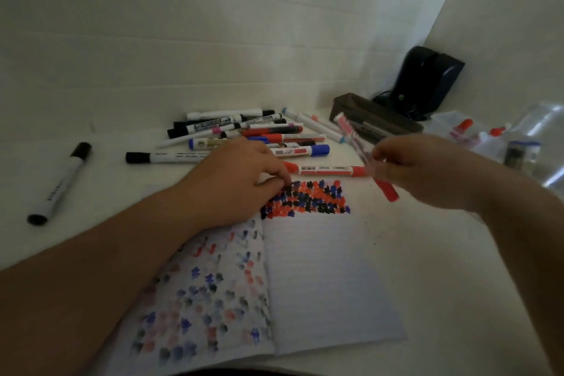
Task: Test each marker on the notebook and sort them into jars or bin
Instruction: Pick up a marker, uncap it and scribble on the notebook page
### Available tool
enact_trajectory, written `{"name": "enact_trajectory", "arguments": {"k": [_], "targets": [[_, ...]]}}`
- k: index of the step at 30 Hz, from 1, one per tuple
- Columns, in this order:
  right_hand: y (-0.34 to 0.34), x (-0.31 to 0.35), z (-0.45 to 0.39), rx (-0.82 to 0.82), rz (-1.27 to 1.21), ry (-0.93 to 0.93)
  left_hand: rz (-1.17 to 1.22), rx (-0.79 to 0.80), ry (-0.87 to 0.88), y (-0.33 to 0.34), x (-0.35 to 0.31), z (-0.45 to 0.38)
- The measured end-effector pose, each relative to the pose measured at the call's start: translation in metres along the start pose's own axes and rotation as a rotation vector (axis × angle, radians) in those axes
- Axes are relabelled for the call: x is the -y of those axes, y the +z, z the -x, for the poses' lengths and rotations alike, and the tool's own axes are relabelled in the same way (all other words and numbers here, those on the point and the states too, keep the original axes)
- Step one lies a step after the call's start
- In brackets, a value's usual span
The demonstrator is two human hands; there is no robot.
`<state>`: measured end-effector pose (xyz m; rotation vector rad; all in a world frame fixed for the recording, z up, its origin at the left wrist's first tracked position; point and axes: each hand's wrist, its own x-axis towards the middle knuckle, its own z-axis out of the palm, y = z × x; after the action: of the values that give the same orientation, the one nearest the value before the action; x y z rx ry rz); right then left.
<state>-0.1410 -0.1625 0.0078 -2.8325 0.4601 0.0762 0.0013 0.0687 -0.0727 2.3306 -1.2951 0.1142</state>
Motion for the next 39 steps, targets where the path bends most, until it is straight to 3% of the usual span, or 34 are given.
{"name": "enact_trajectory", "arguments": {"k": [2, 5, 11, 15, 20, 31, 39], "targets": [[0.004, 0.014, -0.001, -0.030, -0.489, -0.143, -0.011, -0.066, 0.014, -0.002, -0.001, 0.001], [0.042, 0.028, -0.014, 0.001, -1.097, -0.272, 0.187, -0.159, 0.058, -0.009, -0.008, 0.005], [0.088, 0.046, -0.021, -0.085, -1.431, -0.246, 0.131, -0.048, 0.139, -0.003, -0.025, 0.008], [0.086, 0.045, -0.018, -0.137, -1.360, -0.357, 0.145, -0.068, 0.145, 0.002, -0.029, 0.006], [0.086, 0.043, -0.016, -0.086, -1.394, -0.414, 0.072, -0.094, 0.217, 0.000, -0.028, 0.008], [0.087, 0.040, -0.018, -0.053, -1.395, -0.425, 0.296, 0.026, 0.048, 0.005, -0.025, 0.006], [0.078, 0.032, -0.018, -0.076, -1.257, -0.414, 0.302, 0.072, 0.004, -0.006, -0.021, 0.009]]}}
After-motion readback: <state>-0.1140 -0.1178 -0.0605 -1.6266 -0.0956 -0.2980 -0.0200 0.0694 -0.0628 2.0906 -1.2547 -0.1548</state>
